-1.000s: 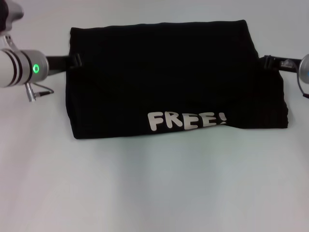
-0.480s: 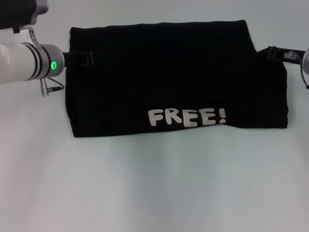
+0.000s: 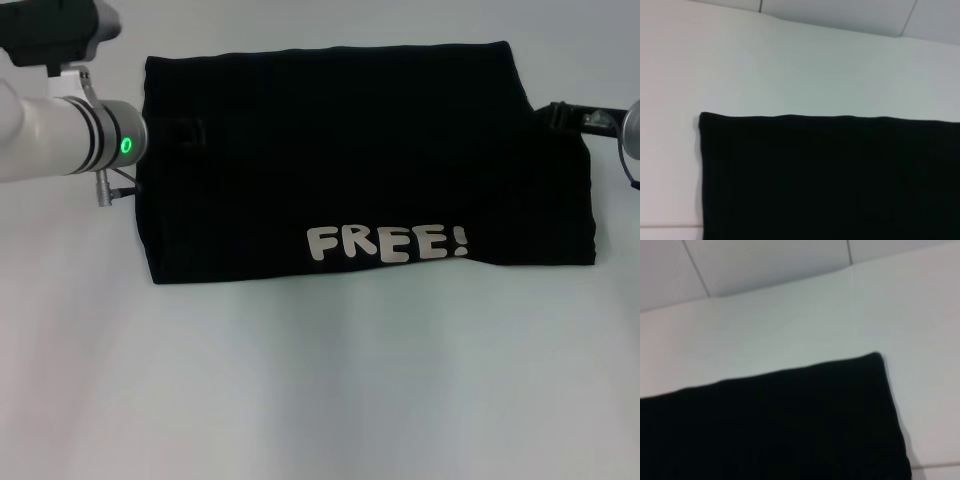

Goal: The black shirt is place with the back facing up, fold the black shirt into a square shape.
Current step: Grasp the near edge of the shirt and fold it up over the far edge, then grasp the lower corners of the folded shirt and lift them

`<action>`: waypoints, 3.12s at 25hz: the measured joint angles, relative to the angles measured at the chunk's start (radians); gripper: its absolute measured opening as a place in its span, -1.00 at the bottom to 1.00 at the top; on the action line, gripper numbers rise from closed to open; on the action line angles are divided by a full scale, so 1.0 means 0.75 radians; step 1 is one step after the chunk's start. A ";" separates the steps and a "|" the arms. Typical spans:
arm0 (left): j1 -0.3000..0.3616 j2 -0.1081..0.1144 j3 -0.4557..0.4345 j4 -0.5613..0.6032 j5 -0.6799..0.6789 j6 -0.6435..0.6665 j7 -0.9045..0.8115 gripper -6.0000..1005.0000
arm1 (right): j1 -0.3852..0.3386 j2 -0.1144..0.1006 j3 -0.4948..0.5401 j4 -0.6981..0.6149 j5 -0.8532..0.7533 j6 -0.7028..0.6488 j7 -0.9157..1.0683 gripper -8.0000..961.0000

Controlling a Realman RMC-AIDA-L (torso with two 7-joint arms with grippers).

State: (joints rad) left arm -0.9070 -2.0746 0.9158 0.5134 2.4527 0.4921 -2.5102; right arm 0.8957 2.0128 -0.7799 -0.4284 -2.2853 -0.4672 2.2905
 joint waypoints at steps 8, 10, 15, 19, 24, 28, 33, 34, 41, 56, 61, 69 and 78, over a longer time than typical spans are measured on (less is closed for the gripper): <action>-0.007 0.013 -0.037 0.038 -0.008 0.167 -0.057 -0.87 | 0.020 -0.062 -0.043 0.039 -0.004 -0.135 0.056 -0.65; 0.012 0.023 -0.076 0.095 -0.009 0.279 -0.095 -0.80 | 0.011 -0.091 -0.040 -0.004 -0.005 -0.256 0.108 -0.57; 0.051 0.062 -0.231 0.249 -0.016 0.614 -0.139 -0.51 | -0.009 -0.165 -0.035 -0.123 -0.005 -0.530 0.252 -0.31; 0.099 0.071 -0.330 0.327 -0.045 0.782 -0.121 -0.16 | -0.029 -0.181 -0.033 -0.209 -0.005 -0.650 0.313 0.00; 0.203 0.101 -0.346 0.327 -0.071 0.927 -0.072 0.27 | -0.033 -0.189 -0.031 -0.261 -0.006 -0.773 0.361 0.44; 0.279 0.104 -0.429 0.315 -0.070 0.981 0.018 0.28 | -0.028 -0.198 -0.030 -0.311 -0.053 -0.832 0.444 0.44; 0.313 0.101 -0.505 0.232 -0.064 0.973 0.080 0.29 | -0.026 -0.199 -0.024 -0.342 -0.094 -0.854 0.492 0.43; 0.314 0.100 -0.507 0.203 -0.063 0.956 0.082 0.29 | -0.026 -0.199 -0.020 -0.343 -0.095 -0.855 0.492 0.42; 0.302 0.090 -0.501 0.102 -0.067 0.868 0.109 0.29 | -0.030 -0.199 -0.013 -0.338 -0.096 -0.854 0.492 0.39; 0.240 0.065 -0.385 0.018 -0.061 0.734 0.117 0.16 | -0.040 -0.199 -0.009 -0.331 -0.097 -0.844 0.485 0.34; 0.245 0.065 -0.389 0.031 -0.065 0.738 0.110 0.09 | -0.046 -0.201 0.005 -0.331 -0.097 -0.861 0.479 0.32; 0.248 0.075 -0.399 0.095 -0.070 0.855 0.114 -0.59 | -0.069 -0.214 0.004 -0.344 -0.157 -0.964 0.472 0.29; 0.238 0.087 -0.403 0.121 -0.071 0.887 0.107 -0.93 | -0.163 -0.232 0.005 -0.353 -0.293 -1.108 0.408 0.25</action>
State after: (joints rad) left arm -0.7287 -2.0092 0.6138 0.6045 2.3996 1.1570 -2.4302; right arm 0.7733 1.8386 -0.7761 -0.6932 -2.5052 -1.2985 2.5966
